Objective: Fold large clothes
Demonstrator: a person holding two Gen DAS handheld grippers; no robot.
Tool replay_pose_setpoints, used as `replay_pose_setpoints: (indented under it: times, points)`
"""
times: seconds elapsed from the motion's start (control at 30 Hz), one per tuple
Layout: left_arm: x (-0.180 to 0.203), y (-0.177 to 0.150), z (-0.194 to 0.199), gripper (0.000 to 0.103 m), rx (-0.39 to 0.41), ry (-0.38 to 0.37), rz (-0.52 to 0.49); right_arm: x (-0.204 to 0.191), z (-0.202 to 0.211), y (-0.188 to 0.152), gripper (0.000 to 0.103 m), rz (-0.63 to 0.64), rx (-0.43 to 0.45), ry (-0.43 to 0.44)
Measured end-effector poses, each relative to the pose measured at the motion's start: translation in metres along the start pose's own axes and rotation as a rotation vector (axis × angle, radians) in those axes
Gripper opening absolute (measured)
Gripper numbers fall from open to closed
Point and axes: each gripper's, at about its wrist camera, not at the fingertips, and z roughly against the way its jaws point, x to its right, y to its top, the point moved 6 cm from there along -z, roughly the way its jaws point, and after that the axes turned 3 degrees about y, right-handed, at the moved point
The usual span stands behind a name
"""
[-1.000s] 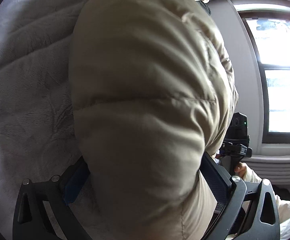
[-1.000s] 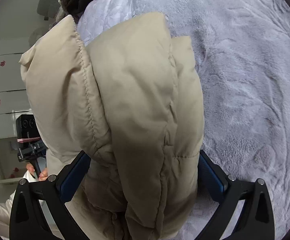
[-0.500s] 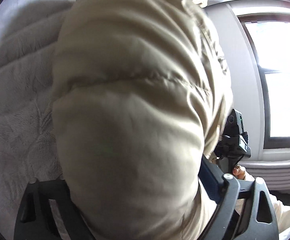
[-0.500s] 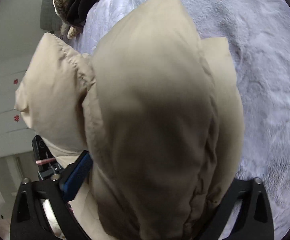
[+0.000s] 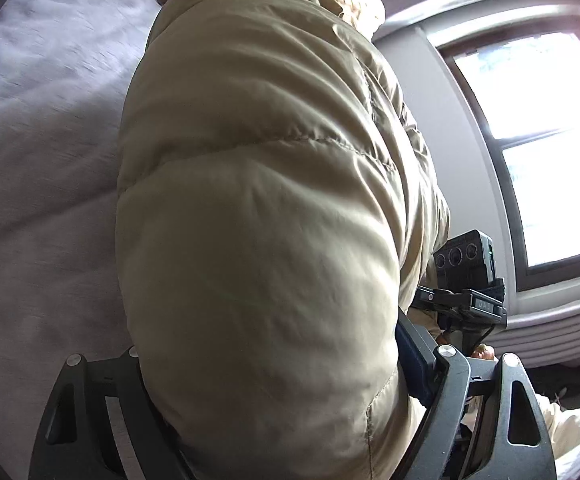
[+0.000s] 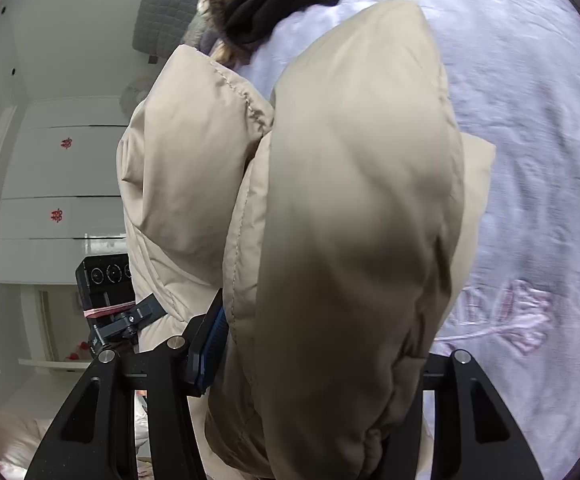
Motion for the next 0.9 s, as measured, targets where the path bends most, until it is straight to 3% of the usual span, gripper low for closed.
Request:
replay_pose_setpoints:
  times: [0.17,0.37,0.53,0.67,0.73,0.83,0.9]
  points:
    - [-0.052,0.01,0.057,0.086,0.025,0.009,0.009,-0.038,-0.049,-0.012,0.057,0.034,-0.005,0.013]
    - [-0.144,0.02,0.124,0.086,0.01,0.05,0.041,-0.077,-0.151,-0.021,0.057,0.031,-0.027,0.03]
    - [-0.232,0.023,0.137,0.091,-0.027,0.127,0.13,-0.071,-0.219,-0.023,0.061,-0.028,-0.053,-0.055]
    - [-0.261,0.013,0.141,0.095,-0.033,0.147,0.183,-0.072,-0.207,-0.029,0.066,-0.045,-0.028,-0.14]
    - [-0.256,0.013,0.142,0.095,-0.013,0.178,0.165,-0.079,-0.187,-0.034,0.066,0.0,-0.002,-0.238]
    - [-0.249,0.018,0.166,0.095,0.039,0.267,0.109,-0.099,-0.147,-0.037,0.066,0.075,0.104,-0.346]
    - [-0.25,0.026,0.188,0.095,0.111,0.316,0.065,-0.116,-0.13,-0.04,0.06,0.12,0.169,-0.335]
